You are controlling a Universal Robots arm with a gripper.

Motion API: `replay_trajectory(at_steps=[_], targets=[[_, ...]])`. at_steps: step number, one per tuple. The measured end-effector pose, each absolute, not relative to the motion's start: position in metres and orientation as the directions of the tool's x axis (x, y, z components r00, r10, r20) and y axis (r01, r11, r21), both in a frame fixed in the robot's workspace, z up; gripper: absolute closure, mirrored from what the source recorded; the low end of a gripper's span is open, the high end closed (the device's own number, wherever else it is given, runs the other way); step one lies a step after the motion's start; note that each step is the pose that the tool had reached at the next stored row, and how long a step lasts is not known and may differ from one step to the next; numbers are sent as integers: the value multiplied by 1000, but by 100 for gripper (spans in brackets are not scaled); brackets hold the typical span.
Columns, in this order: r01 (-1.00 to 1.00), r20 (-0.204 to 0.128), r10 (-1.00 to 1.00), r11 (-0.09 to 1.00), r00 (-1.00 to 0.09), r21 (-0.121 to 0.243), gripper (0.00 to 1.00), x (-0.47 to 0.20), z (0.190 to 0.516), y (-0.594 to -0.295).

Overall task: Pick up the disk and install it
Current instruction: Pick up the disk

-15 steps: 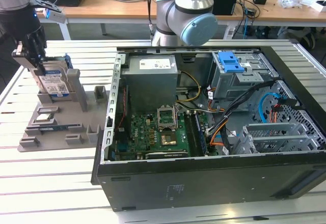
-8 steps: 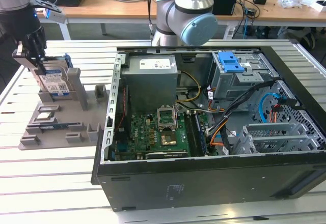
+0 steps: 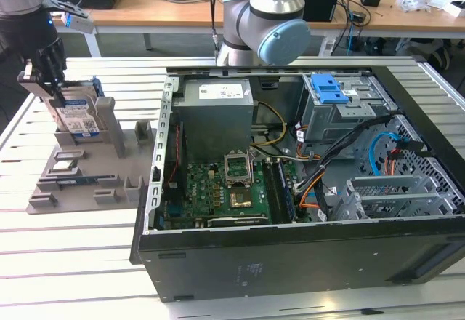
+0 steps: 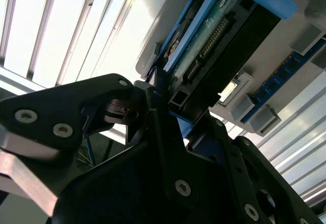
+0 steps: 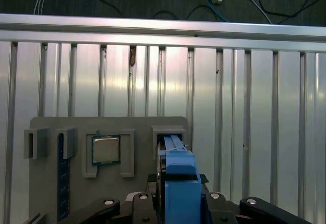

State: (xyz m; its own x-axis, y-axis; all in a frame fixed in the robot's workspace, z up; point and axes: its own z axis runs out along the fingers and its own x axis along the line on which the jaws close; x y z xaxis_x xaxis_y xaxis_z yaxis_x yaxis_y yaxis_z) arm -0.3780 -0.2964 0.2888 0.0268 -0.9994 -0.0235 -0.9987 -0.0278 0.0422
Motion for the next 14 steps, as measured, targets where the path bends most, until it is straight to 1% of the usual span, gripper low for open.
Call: replay_trajectory(at_steps=[14], targets=[[-999,-24,-999,-28,27,42,63,-378,307,-296]])
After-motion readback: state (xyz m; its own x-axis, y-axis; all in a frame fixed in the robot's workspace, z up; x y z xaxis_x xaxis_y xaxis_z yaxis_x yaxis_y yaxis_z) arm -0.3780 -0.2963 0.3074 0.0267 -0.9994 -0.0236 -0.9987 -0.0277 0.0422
